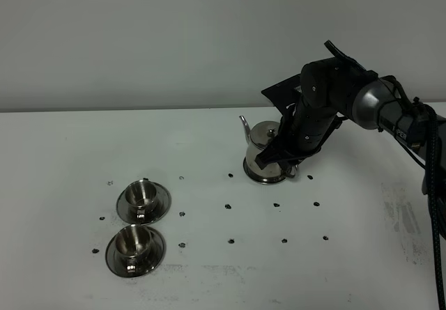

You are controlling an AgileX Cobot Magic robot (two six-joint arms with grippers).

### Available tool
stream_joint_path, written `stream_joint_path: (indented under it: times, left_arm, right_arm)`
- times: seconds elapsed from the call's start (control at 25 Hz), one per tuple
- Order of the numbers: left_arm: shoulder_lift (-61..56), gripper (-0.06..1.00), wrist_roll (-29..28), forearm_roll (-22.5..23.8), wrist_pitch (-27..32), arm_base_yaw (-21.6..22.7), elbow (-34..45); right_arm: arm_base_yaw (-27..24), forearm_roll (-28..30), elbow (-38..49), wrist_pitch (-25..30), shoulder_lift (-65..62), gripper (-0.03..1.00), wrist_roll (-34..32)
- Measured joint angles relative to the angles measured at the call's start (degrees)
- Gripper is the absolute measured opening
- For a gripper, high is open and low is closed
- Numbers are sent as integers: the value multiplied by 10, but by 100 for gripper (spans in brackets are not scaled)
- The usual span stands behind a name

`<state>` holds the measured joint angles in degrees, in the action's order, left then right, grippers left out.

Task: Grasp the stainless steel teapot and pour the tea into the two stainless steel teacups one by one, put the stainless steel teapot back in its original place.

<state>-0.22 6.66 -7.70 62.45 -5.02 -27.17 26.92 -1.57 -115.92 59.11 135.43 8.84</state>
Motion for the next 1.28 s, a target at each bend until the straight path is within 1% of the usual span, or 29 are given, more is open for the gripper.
stream_joint_path:
  times: [0.48,0.56,1.12,1.2,1.28]
  left_arm:
    - [0,66,0,0,0,0,0]
    - [0,66,0,0,0,0,0]
    - [0,66,0,0,0,0,0]
    - [0,66,0,0,0,0,0]
    - [0,66,0,0,0,0,0]
  right_arm:
    - [5,1,0,1,-2,16,0]
    - [6,1,0,8,-6,16,0]
    - [8,5,2,17,-65,16,7]
    - [15,5,21,2,-89,16,11]
    - [21,-1,72,-34,-125,16,17]
